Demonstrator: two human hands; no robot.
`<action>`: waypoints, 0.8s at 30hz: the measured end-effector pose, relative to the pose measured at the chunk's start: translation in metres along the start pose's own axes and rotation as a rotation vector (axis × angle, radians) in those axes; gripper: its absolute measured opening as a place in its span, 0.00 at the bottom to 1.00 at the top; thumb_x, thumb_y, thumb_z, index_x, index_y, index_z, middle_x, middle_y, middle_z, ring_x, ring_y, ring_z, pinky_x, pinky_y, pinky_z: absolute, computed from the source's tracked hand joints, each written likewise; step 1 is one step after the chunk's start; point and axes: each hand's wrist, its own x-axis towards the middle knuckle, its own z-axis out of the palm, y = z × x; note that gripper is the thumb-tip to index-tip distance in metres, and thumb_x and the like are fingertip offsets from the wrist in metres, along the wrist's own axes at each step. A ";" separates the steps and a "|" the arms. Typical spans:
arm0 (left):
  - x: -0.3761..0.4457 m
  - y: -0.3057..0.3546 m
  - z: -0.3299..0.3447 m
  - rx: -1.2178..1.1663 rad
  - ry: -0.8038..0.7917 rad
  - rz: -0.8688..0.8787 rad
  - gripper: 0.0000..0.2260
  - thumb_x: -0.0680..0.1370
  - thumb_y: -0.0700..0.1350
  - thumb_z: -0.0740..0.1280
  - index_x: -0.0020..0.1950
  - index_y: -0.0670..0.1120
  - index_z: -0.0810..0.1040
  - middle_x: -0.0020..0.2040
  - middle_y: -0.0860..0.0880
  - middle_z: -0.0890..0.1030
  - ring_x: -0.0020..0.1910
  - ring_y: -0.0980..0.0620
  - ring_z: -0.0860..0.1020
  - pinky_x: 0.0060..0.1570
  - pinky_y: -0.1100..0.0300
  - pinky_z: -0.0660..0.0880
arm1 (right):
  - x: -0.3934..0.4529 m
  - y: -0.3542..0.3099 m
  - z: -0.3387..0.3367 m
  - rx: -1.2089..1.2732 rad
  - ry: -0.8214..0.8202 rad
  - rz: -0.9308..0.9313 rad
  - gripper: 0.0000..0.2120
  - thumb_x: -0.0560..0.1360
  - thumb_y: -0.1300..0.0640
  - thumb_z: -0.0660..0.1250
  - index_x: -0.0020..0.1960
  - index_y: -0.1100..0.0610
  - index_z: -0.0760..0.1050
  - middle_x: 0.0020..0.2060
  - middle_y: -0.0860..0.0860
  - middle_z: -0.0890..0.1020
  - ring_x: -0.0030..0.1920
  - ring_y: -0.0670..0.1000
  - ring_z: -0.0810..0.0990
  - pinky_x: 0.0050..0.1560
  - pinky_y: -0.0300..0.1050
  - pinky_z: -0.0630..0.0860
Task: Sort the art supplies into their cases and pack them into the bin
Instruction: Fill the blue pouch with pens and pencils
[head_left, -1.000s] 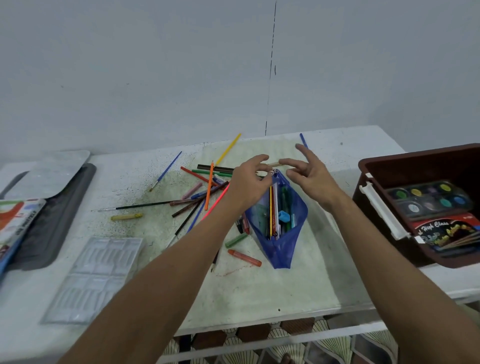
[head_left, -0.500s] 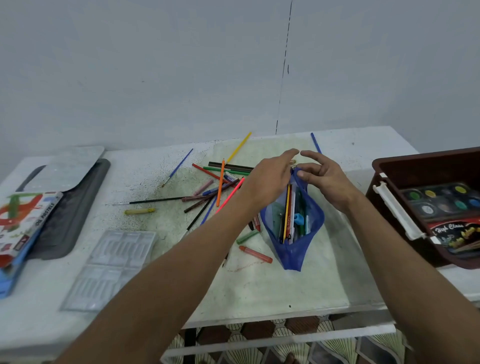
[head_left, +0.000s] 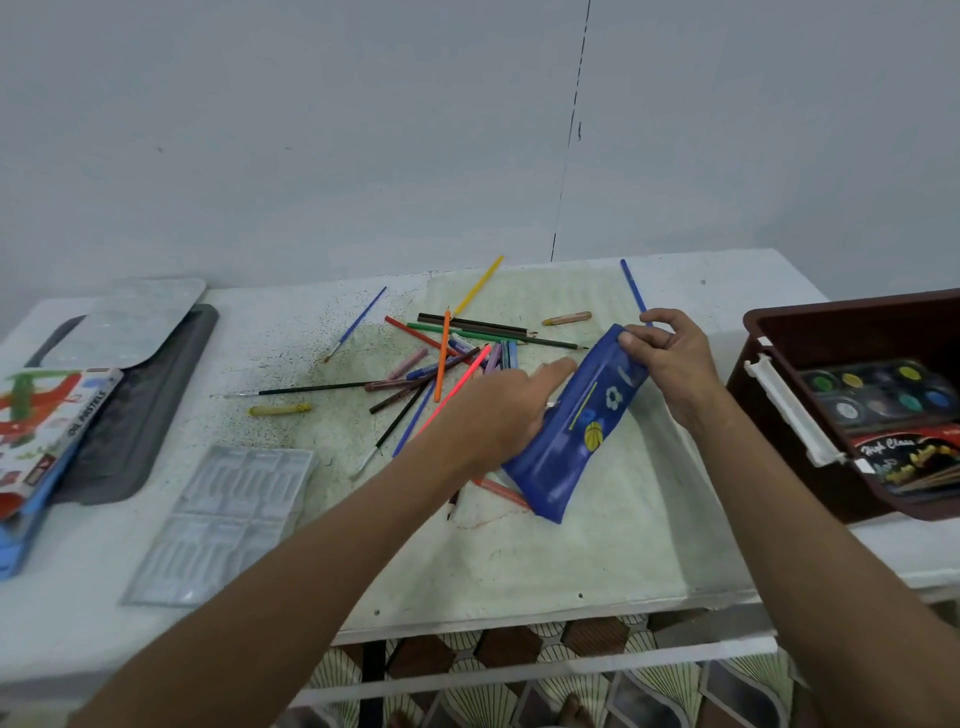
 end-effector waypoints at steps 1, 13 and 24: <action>-0.009 0.001 -0.002 0.008 -0.012 -0.018 0.22 0.80 0.43 0.57 0.74 0.49 0.59 0.40 0.46 0.77 0.35 0.47 0.74 0.33 0.53 0.72 | 0.000 0.002 0.000 0.003 0.025 0.010 0.12 0.73 0.63 0.71 0.47 0.51 0.71 0.43 0.51 0.84 0.46 0.51 0.82 0.50 0.49 0.78; -0.081 0.006 0.025 -0.743 0.368 -0.455 0.25 0.77 0.38 0.65 0.72 0.51 0.64 0.43 0.53 0.79 0.39 0.57 0.78 0.36 0.66 0.75 | -0.018 0.017 -0.002 -0.040 0.047 -0.021 0.14 0.76 0.59 0.68 0.58 0.48 0.70 0.45 0.47 0.81 0.44 0.44 0.81 0.46 0.44 0.78; -0.073 0.025 0.024 -0.938 0.136 -0.564 0.35 0.75 0.46 0.71 0.76 0.54 0.55 0.53 0.59 0.76 0.46 0.60 0.77 0.38 0.72 0.74 | -0.042 0.024 0.015 -0.206 0.135 -0.084 0.17 0.76 0.55 0.68 0.63 0.50 0.68 0.48 0.56 0.79 0.51 0.57 0.80 0.43 0.47 0.79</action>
